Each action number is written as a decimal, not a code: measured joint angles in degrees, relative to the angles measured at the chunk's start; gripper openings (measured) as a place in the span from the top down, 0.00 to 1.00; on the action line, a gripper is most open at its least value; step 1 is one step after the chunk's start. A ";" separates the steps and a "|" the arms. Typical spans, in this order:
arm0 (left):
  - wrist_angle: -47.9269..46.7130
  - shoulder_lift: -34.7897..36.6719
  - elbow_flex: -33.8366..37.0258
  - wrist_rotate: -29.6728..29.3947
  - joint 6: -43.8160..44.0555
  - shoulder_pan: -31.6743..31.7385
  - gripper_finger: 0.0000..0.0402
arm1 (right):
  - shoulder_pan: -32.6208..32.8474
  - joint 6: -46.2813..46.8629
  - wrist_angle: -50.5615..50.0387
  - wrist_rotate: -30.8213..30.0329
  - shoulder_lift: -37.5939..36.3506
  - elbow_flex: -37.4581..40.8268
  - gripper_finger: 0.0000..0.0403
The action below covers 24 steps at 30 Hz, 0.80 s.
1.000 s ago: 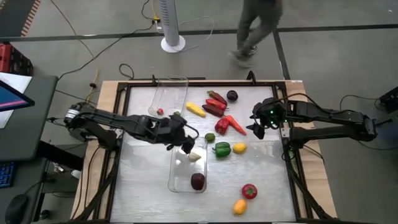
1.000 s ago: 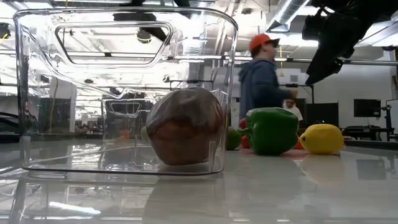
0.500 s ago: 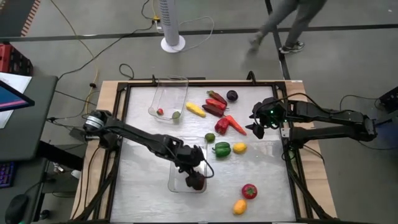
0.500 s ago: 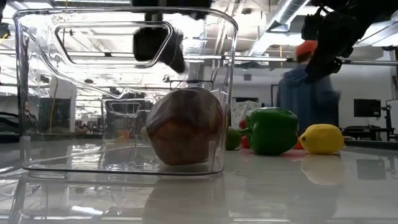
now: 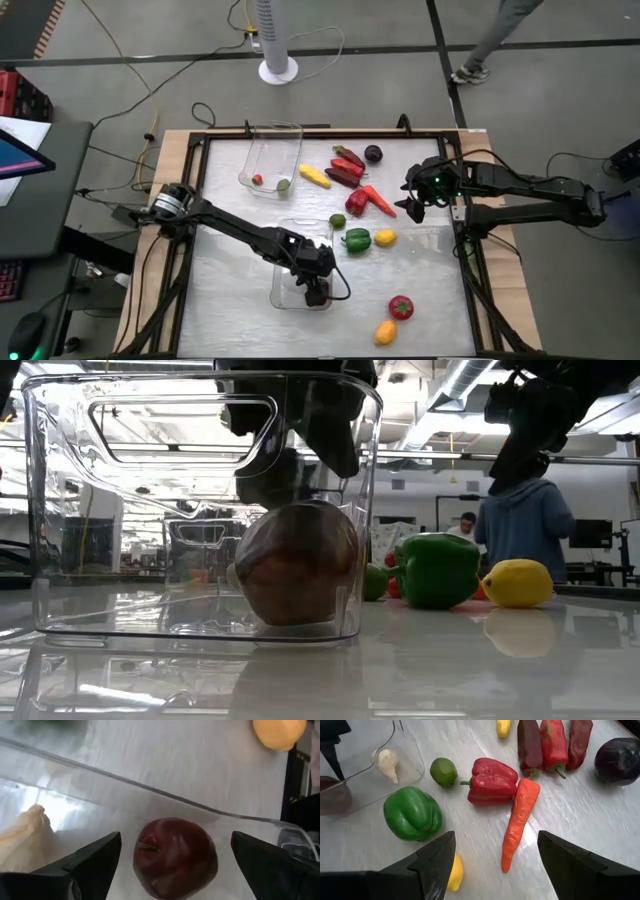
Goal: Sort produce into baskets
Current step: Put the red apple into the top transparent bin
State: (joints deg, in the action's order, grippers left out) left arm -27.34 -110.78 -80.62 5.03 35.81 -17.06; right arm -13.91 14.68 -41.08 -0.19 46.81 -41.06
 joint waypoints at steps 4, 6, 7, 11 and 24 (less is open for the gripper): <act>-0.34 0.00 0.00 -0.96 -2.72 0.00 0.08 | 0.00 -0.02 -0.02 0.00 0.04 0.00 0.23; -0.32 0.00 0.30 -0.95 -3.06 0.00 0.09 | 0.00 -0.04 -0.02 0.00 0.04 0.00 0.23; -0.43 0.00 0.63 -0.72 -2.99 0.00 0.09 | 0.00 -0.06 -0.02 -0.02 0.04 0.00 0.23; -0.27 0.00 2.52 2.46 -1.61 0.00 0.09 | 0.00 -0.11 -0.02 -0.06 0.04 0.00 0.23; 0.39 -1.42 3.03 2.31 -3.05 0.06 0.09 | -0.02 -0.04 0.37 -0.20 0.07 0.00 0.23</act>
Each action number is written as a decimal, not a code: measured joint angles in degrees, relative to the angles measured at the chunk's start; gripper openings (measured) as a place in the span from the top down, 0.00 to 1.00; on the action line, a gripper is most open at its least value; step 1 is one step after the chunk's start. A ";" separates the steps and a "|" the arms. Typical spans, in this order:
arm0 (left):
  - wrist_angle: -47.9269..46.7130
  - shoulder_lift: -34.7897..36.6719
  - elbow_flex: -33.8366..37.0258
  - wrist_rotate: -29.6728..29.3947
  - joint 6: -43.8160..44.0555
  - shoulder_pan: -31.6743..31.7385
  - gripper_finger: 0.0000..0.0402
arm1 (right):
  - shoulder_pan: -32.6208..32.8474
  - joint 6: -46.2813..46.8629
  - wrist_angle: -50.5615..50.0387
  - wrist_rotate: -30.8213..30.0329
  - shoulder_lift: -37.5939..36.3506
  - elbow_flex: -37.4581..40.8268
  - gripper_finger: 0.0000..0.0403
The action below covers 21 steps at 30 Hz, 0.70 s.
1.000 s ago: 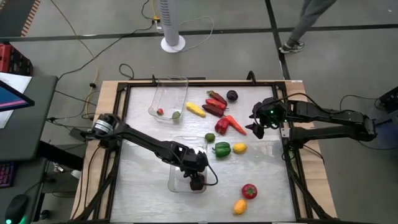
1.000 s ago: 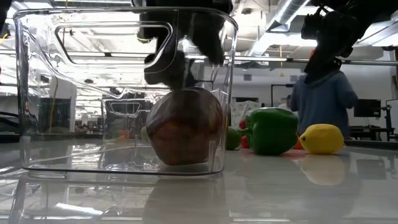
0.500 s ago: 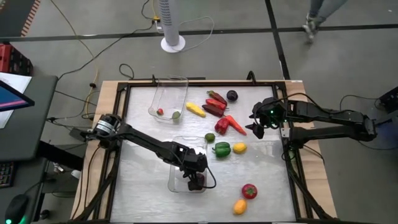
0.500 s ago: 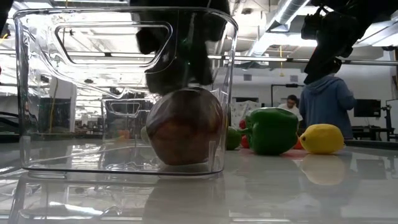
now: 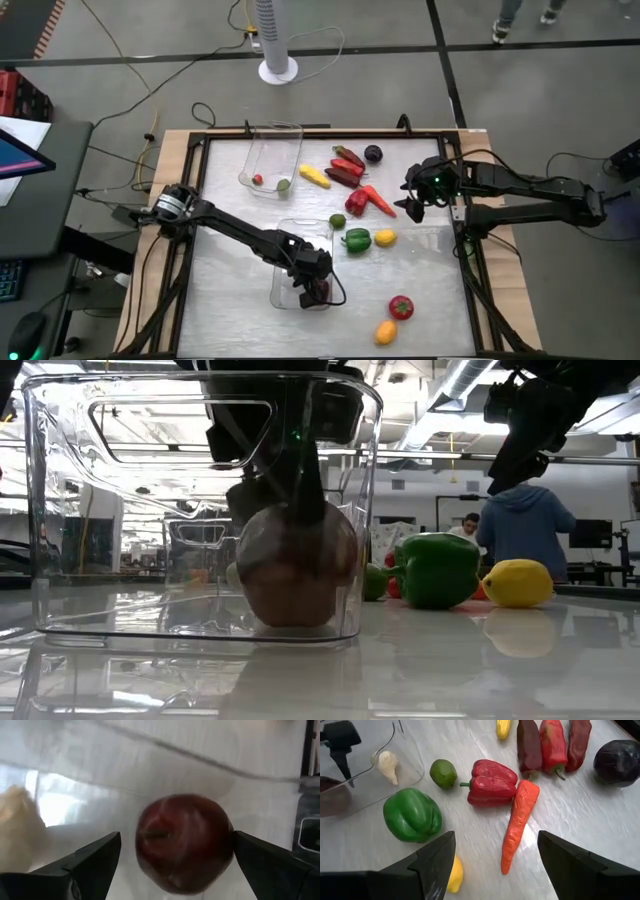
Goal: Sort produce into baskets
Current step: Put the red apple into the top transparent bin
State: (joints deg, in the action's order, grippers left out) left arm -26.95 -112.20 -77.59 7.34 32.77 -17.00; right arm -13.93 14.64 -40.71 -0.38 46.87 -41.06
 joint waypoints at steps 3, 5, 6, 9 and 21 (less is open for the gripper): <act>0.55 -1.09 -0.02 2.58 1.40 0.26 0.10 | -0.07 0.31 0.05 0.00 0.00 0.00 0.23; -0.81 -1.55 0.29 2.52 1.60 0.34 0.14 | -0.04 0.32 0.14 0.00 0.00 0.00 0.23; -0.26 -1.62 0.29 2.38 1.57 0.34 0.17 | -0.10 0.33 0.17 0.00 0.00 0.00 0.23; -0.79 -1.42 0.18 3.29 1.64 0.48 0.28 | -0.14 0.32 0.31 0.00 0.04 0.00 0.23; -5.87 2.95 -2.40 6.84 3.21 2.74 0.33 | -0.15 0.33 0.46 -0.01 0.04 0.00 0.23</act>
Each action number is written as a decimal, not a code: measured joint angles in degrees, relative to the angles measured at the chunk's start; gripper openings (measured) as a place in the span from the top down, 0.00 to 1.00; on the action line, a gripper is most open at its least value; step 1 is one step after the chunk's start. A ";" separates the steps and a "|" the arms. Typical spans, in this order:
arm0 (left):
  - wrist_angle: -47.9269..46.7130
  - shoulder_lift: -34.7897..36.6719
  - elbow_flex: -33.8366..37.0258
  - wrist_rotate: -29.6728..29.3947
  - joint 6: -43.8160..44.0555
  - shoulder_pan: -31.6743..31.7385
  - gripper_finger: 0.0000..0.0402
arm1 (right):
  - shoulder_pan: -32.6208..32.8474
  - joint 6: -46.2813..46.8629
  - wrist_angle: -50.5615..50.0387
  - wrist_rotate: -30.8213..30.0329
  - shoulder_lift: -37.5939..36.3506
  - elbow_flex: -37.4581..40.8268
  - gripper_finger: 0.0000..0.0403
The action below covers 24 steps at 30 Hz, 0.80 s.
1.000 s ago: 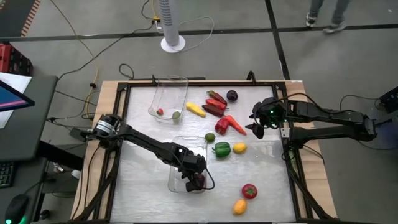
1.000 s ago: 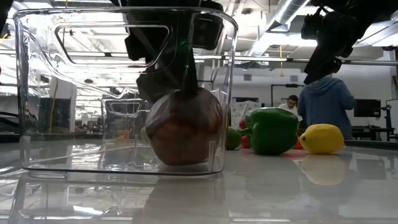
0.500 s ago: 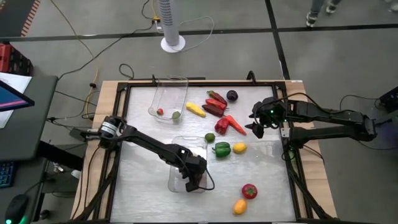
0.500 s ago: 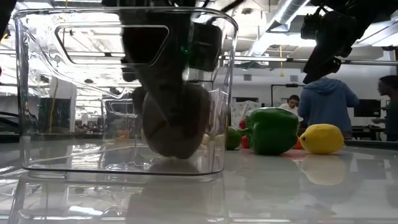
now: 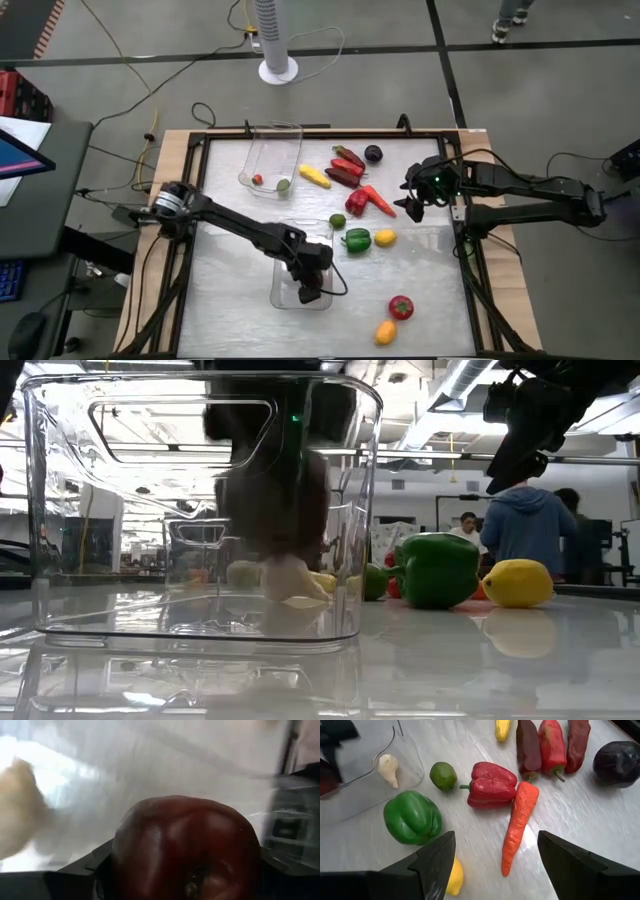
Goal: Sort produce into baskets
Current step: Put the red apple into the top transparent bin
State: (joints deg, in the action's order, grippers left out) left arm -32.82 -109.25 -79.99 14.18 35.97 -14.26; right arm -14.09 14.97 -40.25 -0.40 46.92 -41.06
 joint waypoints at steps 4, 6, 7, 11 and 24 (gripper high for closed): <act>-4.99 6.41 -1.66 -4.02 -2.16 2.63 0.31 | 0.00 -0.01 0.03 -0.01 0.00 0.00 0.23; -8.07 10.15 -1.72 -10.01 -3.59 3.79 0.31 | 0.00 -0.01 0.24 -0.01 0.00 0.00 0.23; -9.98 12.20 -1.72 -13.72 -4.27 4.37 0.31 | 0.00 0.01 0.63 -0.01 0.00 0.00 0.23; -19.77 18.52 -1.41 -31.90 -3.77 6.63 0.31 | 0.21 0.21 3.40 -0.03 0.00 0.02 0.23; -29.60 19.30 -0.73 -36.02 -12.59 29.92 0.31 | 1.21 5.78 6.48 0.27 0.76 0.02 0.23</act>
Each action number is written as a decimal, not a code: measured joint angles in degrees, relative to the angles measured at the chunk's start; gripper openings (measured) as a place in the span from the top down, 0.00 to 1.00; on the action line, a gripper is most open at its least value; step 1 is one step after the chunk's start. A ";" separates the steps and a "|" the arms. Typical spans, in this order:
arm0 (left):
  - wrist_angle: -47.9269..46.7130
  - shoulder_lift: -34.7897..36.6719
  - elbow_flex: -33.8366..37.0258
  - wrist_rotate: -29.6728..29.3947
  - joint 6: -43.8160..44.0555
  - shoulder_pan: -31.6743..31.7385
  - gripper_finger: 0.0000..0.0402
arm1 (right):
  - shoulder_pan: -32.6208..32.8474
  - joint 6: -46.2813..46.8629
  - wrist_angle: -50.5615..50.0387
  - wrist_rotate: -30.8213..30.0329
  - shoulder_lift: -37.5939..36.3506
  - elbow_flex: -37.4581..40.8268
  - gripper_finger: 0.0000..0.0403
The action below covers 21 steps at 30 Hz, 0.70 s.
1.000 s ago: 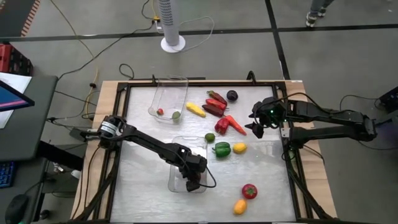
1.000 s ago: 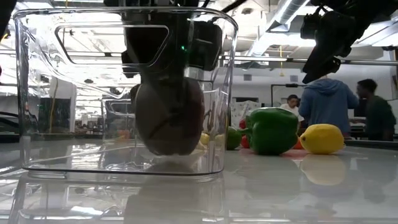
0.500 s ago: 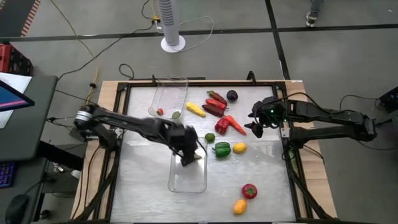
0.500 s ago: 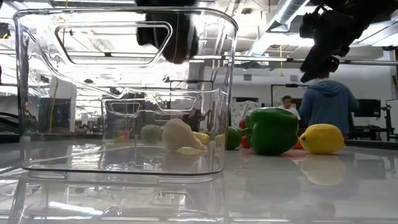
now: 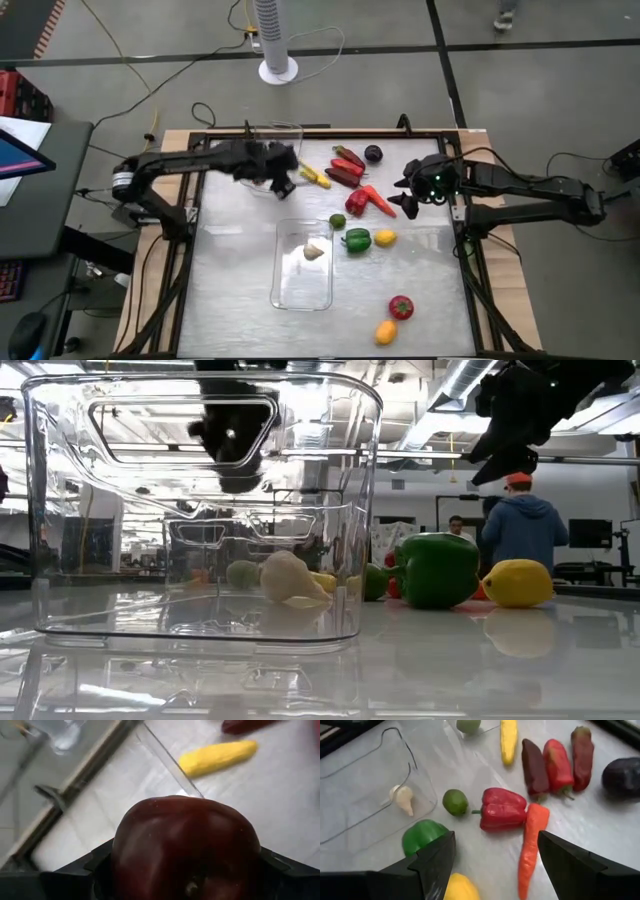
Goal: Sort produce into baskets
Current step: Put the red apple into the top transparent bin, then put the green bell pepper into the bottom transparent bin
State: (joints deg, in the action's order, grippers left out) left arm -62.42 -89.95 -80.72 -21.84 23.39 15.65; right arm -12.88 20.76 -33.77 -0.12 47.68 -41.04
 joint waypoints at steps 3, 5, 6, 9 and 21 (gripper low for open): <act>0.09 -1.98 2.03 7.44 -4.77 6.32 0.31 | 1.97 0.89 -0.46 -0.02 0.02 0.00 0.23; 1.19 -3.23 4.00 10.73 -7.31 9.96 0.30 | 3.31 0.83 -0.06 0.07 0.02 0.00 0.23; 0.53 -4.02 4.80 11.66 -8.48 11.44 0.29 | 4.23 0.83 0.48 0.20 0.02 0.00 0.23; 0.43 -5.45 5.96 13.85 -12.97 15.33 0.24 | 6.53 0.38 2.81 0.28 0.70 0.00 0.23; -1.63 -5.79 1.44 19.19 -21.37 19.54 0.03 | 11.85 -6.30 17.56 3.13 17.97 0.02 0.06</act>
State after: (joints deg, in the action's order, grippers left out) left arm -64.05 -95.74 -79.28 -2.64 2.02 35.19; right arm -1.03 14.45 -16.21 3.01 65.65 -41.01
